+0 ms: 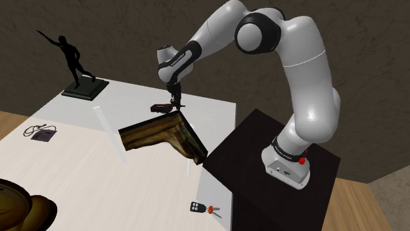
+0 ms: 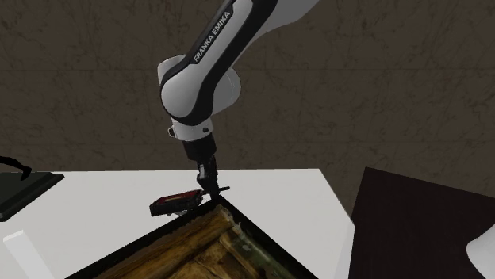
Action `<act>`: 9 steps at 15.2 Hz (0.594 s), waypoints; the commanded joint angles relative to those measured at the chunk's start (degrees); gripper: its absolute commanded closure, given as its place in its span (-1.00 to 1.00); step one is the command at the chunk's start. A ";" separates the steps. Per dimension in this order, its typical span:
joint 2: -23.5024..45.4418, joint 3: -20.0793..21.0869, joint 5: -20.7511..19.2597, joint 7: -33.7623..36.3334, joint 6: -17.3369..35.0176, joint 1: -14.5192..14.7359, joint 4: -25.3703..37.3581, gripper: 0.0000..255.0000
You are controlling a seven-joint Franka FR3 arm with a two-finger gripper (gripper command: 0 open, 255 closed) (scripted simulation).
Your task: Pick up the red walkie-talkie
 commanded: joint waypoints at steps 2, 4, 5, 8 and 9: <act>-1.88 0.04 0.05 -0.02 -1.27 -0.05 -0.61 1.00; -3.03 0.06 0.08 -0.02 -2.23 -0.07 -0.79 1.00; -3.59 0.08 0.09 -0.03 -2.72 -0.08 -0.87 1.00; -5.25 0.12 0.14 -0.04 -4.21 -0.11 -1.04 1.00; -5.34 0.12 0.14 -0.04 -4.28 -0.11 -1.06 1.00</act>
